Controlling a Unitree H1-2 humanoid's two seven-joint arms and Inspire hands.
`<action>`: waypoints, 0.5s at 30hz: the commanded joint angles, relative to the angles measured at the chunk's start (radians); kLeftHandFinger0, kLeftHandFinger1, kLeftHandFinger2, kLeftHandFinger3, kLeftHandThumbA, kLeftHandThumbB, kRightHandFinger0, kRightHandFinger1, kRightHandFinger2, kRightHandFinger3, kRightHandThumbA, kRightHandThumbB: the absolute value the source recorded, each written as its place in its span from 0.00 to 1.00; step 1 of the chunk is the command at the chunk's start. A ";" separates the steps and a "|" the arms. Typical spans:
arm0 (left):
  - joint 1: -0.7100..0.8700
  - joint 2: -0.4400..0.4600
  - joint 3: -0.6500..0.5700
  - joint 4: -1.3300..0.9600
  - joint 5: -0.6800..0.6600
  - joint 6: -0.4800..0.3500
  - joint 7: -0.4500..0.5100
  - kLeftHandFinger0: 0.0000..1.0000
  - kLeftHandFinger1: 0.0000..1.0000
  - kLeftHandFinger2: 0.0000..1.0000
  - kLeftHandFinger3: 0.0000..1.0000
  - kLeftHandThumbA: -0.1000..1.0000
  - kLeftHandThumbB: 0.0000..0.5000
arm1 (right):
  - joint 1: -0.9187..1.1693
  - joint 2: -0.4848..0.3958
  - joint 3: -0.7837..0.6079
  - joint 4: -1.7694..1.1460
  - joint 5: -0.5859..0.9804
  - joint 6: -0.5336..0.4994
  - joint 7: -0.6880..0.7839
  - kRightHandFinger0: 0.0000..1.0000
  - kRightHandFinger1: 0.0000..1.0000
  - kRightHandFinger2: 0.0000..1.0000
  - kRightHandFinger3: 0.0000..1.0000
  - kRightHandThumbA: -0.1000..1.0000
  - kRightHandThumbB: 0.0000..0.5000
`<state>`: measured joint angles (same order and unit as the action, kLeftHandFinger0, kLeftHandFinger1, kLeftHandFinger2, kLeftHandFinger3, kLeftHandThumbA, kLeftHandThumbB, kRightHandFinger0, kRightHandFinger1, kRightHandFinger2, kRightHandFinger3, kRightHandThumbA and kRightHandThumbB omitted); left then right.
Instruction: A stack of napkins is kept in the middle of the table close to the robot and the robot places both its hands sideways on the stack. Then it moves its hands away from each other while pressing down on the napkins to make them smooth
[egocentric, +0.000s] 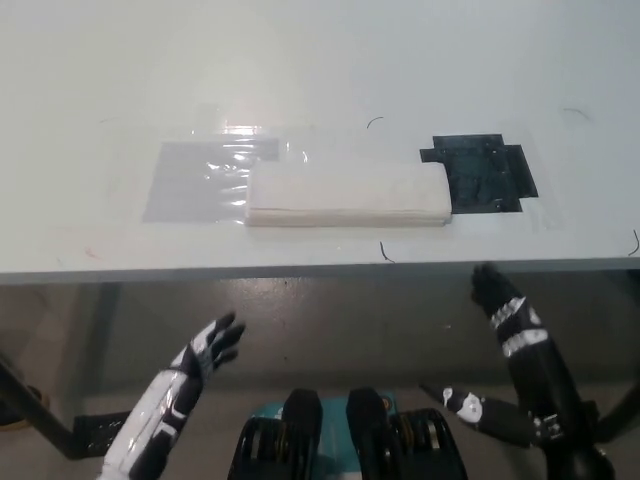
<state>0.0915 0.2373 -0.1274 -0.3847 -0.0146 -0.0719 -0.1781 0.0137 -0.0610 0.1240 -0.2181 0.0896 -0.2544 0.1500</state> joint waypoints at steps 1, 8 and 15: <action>-0.123 -0.030 0.013 -0.046 -0.025 -0.066 0.000 1.00 1.00 1.00 1.00 1.00 0.80 | -0.131 0.018 0.004 -0.060 0.107 0.050 0.025 1.00 1.00 1.00 1.00 1.00 0.72; -0.336 -0.099 0.030 -0.027 -0.012 0.022 0.023 1.00 1.00 1.00 1.00 1.00 0.89 | -0.344 0.063 -0.026 0.048 0.211 0.097 0.025 1.00 1.00 1.00 1.00 1.00 0.57; -0.549 -0.192 0.057 0.093 -0.066 0.115 0.043 1.00 1.00 1.00 1.00 1.00 0.74 | -0.524 0.142 -0.107 0.216 0.342 0.124 0.021 1.00 1.00 1.00 1.00 1.00 0.70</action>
<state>-0.3679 0.0909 -0.0960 -0.3360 -0.0355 -0.0163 -0.1745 -0.4259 0.0365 0.0602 -0.0515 0.2983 -0.1467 0.1602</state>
